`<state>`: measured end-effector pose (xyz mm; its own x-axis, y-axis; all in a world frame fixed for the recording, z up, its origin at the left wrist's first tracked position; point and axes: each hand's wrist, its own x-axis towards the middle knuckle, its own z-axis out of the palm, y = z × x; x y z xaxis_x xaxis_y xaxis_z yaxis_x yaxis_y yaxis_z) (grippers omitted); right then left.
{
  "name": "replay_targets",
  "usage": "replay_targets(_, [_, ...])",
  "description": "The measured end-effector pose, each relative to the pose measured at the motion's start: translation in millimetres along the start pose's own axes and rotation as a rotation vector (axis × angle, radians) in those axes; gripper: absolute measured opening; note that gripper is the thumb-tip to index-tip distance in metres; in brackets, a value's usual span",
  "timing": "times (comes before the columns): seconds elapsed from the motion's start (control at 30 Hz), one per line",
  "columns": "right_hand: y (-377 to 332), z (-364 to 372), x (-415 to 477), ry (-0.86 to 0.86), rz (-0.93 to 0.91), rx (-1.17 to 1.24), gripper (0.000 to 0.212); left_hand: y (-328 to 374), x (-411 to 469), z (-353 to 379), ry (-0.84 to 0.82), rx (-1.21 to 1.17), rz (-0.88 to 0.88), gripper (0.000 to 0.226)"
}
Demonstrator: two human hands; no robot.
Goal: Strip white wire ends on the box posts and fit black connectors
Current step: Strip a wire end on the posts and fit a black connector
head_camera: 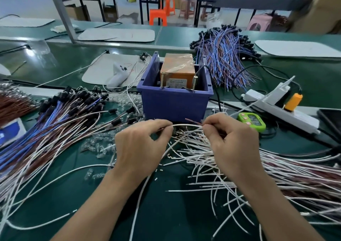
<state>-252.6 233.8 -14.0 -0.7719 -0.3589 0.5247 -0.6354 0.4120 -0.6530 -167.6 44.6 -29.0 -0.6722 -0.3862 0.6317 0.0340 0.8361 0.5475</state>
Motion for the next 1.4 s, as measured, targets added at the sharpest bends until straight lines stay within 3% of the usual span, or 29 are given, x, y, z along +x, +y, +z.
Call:
replay_targets(0.13, [1, -6, 3, 0.064, 0.007, -0.044, 0.014, -9, 11, -15, 0.024, 0.025, -0.17, 0.016])
replay_targets(0.23, [2, -12, 6, 0.123, 0.021, -0.052, 0.015, -19, 21, -27, 0.025, -0.134, -0.315, 0.012])
replay_targets(0.3, [0, -16, 7, 0.158, 0.016, -0.036, 0.013, -27, 30, -36, 0.014, -0.375, -0.523, 0.009])
replay_targets(0.43, [-5, -15, 5, 0.171, -0.019, -0.072, 0.011, -34, 40, -49, -0.091, -1.075, -0.957, 0.009])
replay_targets(0.53, [-5, -12, 3, 0.136, -0.027, -0.102, 0.016, -37, 38, -50, -0.111, -1.533, -0.991, 0.009])
replay_targets(0.63, [-7, -10, 1, 0.08, -0.028, -0.111, 0.02, -36, 36, -48, -0.153, -1.735, -0.886, 0.007])
replay_targets(0.77, [-7, -6, 0, -0.054, 0.03, -0.071, 0.022, -30, 37, -42, -0.17, -1.653, -0.863, 0.026])
replay_targets(0.87, [-8, -3, -3, -0.128, 0.075, -0.061, 0.019, -25, 39, -39, -0.218, -1.548, -0.912, 0.025])
replay_targets(1.0, [-13, -4, -2, -0.084, 0.084, -0.075, 0.017, -23, 37, -34, -0.018, -1.395, -0.973, 0.033])
replay_targets(1.13, [-14, -5, 2, -0.023, 0.124, 0.027, 0.019, -14, 30, -24, 0.084, -0.966, -0.809, 0.04])
replay_targets(1.23, [-18, -2, 8, -0.019, 0.151, 0.145, 0.02, -4, 32, -23, 0.005, -0.616, -0.627, 0.043])
replay_targets(1.33, [-23, -6, 26, 0.014, 0.095, 0.095, 0.02, 7, 43, -27, -0.093, -0.316, -0.384, 0.034])
replay_targets(1.4, [-28, -10, 42, 0.006, 0.063, 0.079, 0.018, 18, 52, -30, -0.098, -0.298, -0.372, 0.028])
